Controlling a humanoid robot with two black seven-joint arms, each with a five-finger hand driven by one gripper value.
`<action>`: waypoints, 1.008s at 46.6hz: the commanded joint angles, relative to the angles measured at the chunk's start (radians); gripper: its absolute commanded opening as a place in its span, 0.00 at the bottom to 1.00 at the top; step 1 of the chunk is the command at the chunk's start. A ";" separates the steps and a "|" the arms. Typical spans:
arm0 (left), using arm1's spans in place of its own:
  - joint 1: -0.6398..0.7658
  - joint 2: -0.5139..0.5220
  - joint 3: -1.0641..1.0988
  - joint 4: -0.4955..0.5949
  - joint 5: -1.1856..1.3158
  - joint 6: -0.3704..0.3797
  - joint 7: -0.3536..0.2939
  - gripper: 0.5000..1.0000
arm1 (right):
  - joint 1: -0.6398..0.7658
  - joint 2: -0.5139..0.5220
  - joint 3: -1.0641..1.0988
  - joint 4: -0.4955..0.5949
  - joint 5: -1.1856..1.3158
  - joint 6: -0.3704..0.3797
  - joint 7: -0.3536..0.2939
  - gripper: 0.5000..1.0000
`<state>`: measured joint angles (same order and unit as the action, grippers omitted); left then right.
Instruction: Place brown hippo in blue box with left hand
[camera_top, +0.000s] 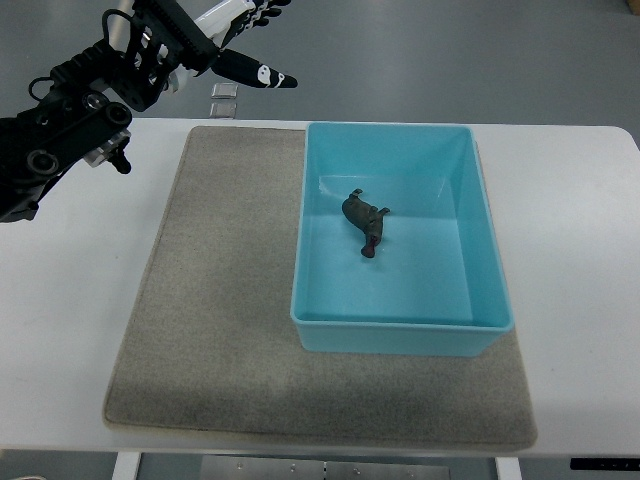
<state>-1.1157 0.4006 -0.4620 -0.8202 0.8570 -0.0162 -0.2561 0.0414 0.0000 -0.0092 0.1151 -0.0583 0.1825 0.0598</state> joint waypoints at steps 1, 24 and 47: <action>0.002 0.000 0.002 0.029 -0.104 0.002 0.000 0.99 | 0.000 0.000 0.000 0.000 0.000 0.000 0.000 0.87; 0.046 -0.048 0.003 0.159 -0.668 -0.001 0.018 0.99 | 0.000 0.000 0.000 0.000 0.000 0.000 0.000 0.87; 0.108 -0.115 -0.046 0.286 -0.975 -0.205 0.031 0.99 | 0.000 0.000 0.000 0.000 0.000 0.000 0.000 0.87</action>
<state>-1.0187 0.2934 -0.4882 -0.5584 -0.0952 -0.1899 -0.2250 0.0414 0.0000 -0.0092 0.1151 -0.0583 0.1825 0.0598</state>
